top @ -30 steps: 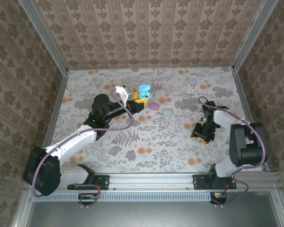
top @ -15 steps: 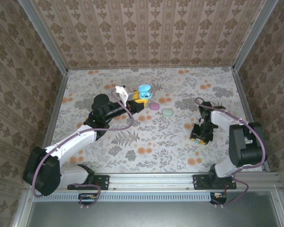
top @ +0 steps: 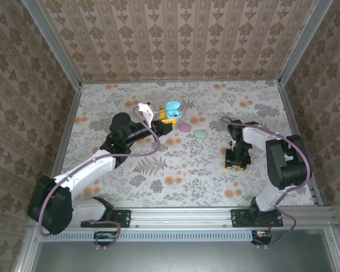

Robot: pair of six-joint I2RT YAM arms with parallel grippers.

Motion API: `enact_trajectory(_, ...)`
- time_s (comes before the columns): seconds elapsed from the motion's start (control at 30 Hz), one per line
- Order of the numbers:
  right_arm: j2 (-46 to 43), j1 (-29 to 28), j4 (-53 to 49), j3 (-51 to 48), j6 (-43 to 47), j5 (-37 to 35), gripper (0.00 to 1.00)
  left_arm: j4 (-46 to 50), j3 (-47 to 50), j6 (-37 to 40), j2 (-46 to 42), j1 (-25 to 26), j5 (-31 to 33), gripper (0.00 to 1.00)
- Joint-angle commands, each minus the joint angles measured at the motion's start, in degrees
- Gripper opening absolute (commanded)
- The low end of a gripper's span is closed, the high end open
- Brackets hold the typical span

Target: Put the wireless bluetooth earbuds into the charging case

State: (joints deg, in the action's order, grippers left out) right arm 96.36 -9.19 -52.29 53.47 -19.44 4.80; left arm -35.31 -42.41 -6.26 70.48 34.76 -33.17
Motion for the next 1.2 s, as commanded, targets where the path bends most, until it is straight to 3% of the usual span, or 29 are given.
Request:
enact_trajectory(0.0, 1.5, -0.8, -3.2, 1.0, 0.7, -2.0, 0.38, 0.5, -1.2, 0.8, -1.6, -0.3, 0.3, 0.27)
enact_trajectory(0.33, 0.8, -1.1, -3.4, 1.4, -1.0, -3.0, 0.29, 0.6, -1.5, 0.8, -1.4, -0.3, 0.5, 0.27)
enact_trajectory(0.67, -8.8, -1.2, -6.2, 5.4, -3.9, -0.6, 0.27, 0.4, -1.6, 1.8, 1.2, 0.0, 1.9, 0.27)
enact_trajectory(0.87, -17.1, -4.7, -9.1, 18.1, -8.7, 3.8, 0.26, -2.2, -1.1, 7.9, 5.3, 3.2, 7.8, 0.26)
enact_trajectory(1.17, -20.1, -12.8, 0.7, 32.1, -19.3, 10.0, 0.26, -10.1, -1.5, 12.9, 11.9, 7.9, 19.7, 0.26)
